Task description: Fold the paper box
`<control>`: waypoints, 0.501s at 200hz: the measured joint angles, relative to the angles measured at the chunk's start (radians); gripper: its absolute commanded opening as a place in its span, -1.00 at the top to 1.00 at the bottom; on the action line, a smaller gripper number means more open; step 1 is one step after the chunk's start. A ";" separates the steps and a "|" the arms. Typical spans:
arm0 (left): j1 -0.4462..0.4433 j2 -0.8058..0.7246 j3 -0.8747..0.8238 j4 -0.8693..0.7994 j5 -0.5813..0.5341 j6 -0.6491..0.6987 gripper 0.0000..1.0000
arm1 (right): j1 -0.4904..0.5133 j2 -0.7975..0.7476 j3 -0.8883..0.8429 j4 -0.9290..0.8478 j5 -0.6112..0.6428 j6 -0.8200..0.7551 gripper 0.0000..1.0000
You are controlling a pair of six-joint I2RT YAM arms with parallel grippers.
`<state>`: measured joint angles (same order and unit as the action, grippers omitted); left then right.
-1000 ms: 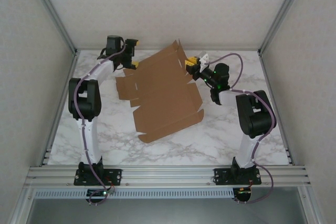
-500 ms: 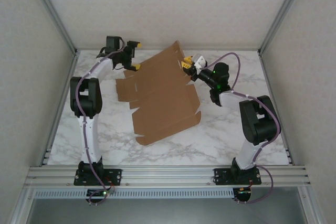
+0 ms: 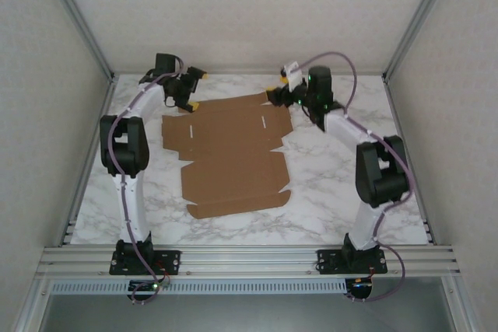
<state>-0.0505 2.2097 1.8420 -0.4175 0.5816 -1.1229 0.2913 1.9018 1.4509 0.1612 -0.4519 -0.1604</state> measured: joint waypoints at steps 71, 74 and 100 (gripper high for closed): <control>-0.020 -0.103 -0.268 0.021 -0.085 0.107 -0.99 | -0.096 0.460 0.657 -0.731 0.085 0.273 -0.39; -0.021 -0.106 -0.277 0.024 -0.085 0.109 -0.99 | -0.096 0.474 0.666 -0.750 0.085 0.277 -0.40; -0.021 -0.129 -0.323 0.046 -0.085 0.116 -0.99 | -0.100 0.573 0.723 -0.901 0.024 0.299 -0.37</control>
<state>-0.0711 2.0811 1.5192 -0.3717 0.4969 -1.0073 0.1913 2.4752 2.1742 -0.7395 -0.4278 0.1387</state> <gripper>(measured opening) 0.996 0.697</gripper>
